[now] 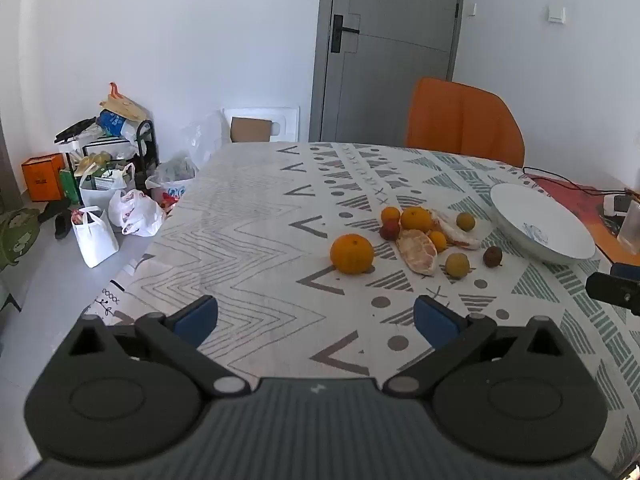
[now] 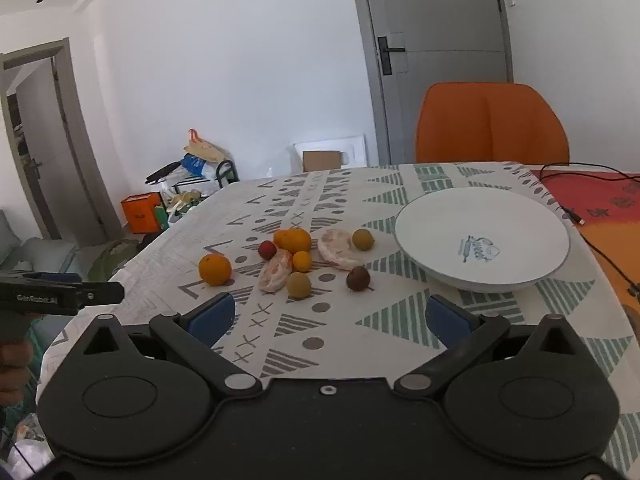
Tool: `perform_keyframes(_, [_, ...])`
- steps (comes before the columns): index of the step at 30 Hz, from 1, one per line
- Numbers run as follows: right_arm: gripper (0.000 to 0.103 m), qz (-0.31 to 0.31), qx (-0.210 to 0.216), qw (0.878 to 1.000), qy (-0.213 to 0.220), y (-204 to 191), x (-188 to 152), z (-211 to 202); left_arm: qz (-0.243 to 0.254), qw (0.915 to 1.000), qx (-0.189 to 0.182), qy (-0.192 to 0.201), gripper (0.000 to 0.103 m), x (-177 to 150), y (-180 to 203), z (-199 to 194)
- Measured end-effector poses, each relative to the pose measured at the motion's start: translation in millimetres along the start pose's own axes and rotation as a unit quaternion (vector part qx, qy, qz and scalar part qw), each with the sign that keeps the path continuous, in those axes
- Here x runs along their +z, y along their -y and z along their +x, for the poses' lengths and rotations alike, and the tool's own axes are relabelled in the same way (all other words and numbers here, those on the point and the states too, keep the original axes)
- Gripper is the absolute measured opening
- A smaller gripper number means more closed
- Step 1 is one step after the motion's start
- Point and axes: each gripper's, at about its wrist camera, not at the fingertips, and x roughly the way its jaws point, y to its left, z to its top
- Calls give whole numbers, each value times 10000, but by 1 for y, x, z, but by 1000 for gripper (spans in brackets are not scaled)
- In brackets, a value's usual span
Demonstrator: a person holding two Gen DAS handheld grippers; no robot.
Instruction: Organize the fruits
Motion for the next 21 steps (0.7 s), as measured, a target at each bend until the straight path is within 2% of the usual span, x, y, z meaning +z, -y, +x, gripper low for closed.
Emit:
perform_keyframes(5, [103, -69, -116, 9998, -123, -1, -2, 4, 4, 10000, 16, -32, 103, -1, -2, 0])
perform_keyframes(21, [103, -53, -132, 9999, -98, 0, -1, 0, 40, 10000, 0, 39, 103, 0, 3, -4])
